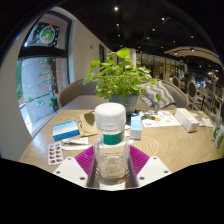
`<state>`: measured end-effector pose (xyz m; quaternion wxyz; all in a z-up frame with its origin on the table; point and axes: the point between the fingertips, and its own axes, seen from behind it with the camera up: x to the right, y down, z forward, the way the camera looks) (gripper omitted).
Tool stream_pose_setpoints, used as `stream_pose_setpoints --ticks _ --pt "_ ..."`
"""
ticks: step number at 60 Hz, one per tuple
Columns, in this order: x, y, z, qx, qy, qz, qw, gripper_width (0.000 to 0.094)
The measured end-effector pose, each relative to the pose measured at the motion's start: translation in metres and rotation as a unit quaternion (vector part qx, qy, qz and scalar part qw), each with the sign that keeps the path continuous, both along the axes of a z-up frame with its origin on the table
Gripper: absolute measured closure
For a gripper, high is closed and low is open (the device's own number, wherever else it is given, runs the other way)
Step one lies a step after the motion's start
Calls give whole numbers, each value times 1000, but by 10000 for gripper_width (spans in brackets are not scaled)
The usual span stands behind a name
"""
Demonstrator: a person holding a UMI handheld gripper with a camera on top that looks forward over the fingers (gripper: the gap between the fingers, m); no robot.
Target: Pour water
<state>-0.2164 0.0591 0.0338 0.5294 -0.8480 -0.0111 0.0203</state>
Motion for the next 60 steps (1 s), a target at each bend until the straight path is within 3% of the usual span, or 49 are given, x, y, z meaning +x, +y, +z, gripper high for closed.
stream_pose_setpoints --ticks 11,17,37,48,60 --pt "3 -3 1 -5 -18 5 1000 524" --pt "7 -7 11 -10 -21 10 1000 524" --pt "67 -27 132 10 174 -15 985 525" --pt "146 -32 185 16 375 -29 926 526" --pt "259 -38 199 3 587 -50 808 530"
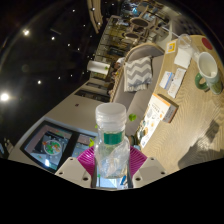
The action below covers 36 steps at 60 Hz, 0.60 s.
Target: Pour water
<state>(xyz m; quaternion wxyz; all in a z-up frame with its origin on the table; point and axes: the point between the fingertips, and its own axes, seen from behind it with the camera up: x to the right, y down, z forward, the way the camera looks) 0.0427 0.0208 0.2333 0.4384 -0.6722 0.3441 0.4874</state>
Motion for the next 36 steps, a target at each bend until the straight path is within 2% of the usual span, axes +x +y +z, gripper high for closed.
stream_pose_setpoints --ticks 11,21,23,26,28,36 --pt "101 -9 -22 -28 155 -27 987 529" --pt "173 -25 -22 -25 343 -53 937 529" --pt "182 -13 -33 -29 355 -65 932 529" --pt "193 -27 -32 -33 370 -65 926 527" --pt "197 -12 -44 -39 369 -68 926 527" --pt "201 -10 -49 -50 377 -60 923 531"
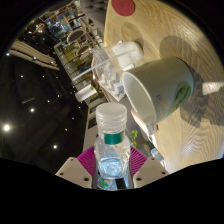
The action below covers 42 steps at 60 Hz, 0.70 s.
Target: Pour water
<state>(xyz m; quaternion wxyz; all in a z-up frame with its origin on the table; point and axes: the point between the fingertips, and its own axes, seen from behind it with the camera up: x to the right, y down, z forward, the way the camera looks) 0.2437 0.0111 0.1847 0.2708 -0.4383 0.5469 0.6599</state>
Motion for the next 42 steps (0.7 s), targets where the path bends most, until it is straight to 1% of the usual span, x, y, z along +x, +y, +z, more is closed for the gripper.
stream_pose_setpoints --ticks 4,7,9,12,14,15,22,24,29,31,35,40,41,42 --pt "-6 2 1 -3 -17 22 1000 530" --pt "-9 -12 3 1 -55 41 998 530" --pt "-14 -6 2 -1 -100 53 994 528" --pt "-8 -20 5 3 -181 71 981 530" --pt "-3 -24 7 9 -244 77 967 529" --pt "-2 -15 8 8 -280 78 957 529" --pt "54 -32 27 36 -494 80 865 525" --pt "60 -23 30 37 -547 73 833 524" --pt "112 -27 40 36 -664 51 745 523" --pt "140 -28 38 30 -701 44 711 517" --pt "181 -27 25 2 -761 34 648 516" --pt "229 -28 11 -30 -806 20 591 518" --pt "250 -32 -3 -34 -813 19 581 519" --pt "254 -29 0 -42 -818 20 573 519"
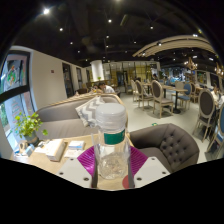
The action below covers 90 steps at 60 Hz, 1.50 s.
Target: Pour water
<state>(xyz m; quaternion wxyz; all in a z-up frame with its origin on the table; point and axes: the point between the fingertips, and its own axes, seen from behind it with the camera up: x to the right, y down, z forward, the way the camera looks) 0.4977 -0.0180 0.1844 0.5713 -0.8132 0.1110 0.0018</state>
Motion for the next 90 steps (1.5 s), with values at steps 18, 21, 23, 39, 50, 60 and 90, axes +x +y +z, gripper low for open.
stream_pose_setpoints --ticks 18,21,23,39,50,60,90 --pt "61 6 -112 -79 -77 6 994 513" --pt "58 8 -126 -84 -72 16 994 508" --pt "57 9 -132 -84 -70 18 994 507" --pt "56 2 -157 -72 -43 23 996 455" --pt "48 -23 -179 -148 -30 32 988 143" --pt "38 -72 -164 -204 -4 10 979 83" --pt "-28 -190 -21 -232 -5 15 973 75"
